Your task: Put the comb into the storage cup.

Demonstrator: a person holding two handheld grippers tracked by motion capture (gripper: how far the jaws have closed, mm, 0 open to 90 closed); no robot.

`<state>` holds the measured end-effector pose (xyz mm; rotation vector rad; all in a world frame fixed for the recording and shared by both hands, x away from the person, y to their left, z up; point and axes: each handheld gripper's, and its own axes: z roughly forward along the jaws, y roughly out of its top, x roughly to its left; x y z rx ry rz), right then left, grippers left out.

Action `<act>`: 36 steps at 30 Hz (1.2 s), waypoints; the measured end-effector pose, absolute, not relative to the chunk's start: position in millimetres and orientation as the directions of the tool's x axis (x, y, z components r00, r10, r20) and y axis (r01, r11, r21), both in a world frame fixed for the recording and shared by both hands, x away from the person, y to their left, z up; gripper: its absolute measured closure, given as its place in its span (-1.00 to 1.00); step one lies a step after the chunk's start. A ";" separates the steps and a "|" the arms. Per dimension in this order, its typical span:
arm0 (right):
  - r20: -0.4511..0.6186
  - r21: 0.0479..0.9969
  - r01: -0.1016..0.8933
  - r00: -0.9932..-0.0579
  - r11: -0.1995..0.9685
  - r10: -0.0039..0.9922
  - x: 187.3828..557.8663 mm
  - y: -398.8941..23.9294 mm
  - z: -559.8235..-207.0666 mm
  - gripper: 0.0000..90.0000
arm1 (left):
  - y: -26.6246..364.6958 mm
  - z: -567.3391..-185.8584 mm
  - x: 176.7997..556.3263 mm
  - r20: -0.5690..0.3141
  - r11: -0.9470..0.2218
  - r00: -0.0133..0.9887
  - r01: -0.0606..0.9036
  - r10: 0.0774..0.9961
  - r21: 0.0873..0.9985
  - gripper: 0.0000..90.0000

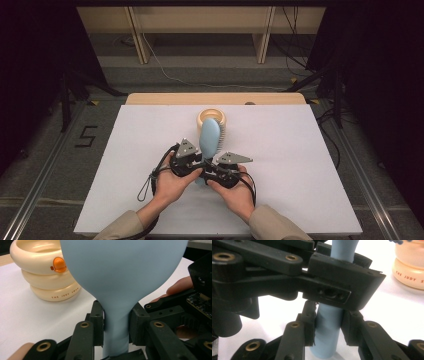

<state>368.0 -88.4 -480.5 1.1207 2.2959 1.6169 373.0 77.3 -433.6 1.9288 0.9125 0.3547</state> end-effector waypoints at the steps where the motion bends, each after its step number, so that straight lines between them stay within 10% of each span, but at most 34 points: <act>1: 0.310 0.852 0.501 -0.718 0.152 0.624 368.0 -88.5 -480.7 0.51 | 77.2 -433.7 373.0 -0.121 -0.281 0.681 0.449 0.722 0.848 0.52; 36: 0.398 0.821 0.563 -0.686 0.098 0.609 369.4 -90.9 -482.6 0.52 | 77.7 -430.6 374.1 -0.080 -0.317 0.698 0.421 0.712 0.850 0.30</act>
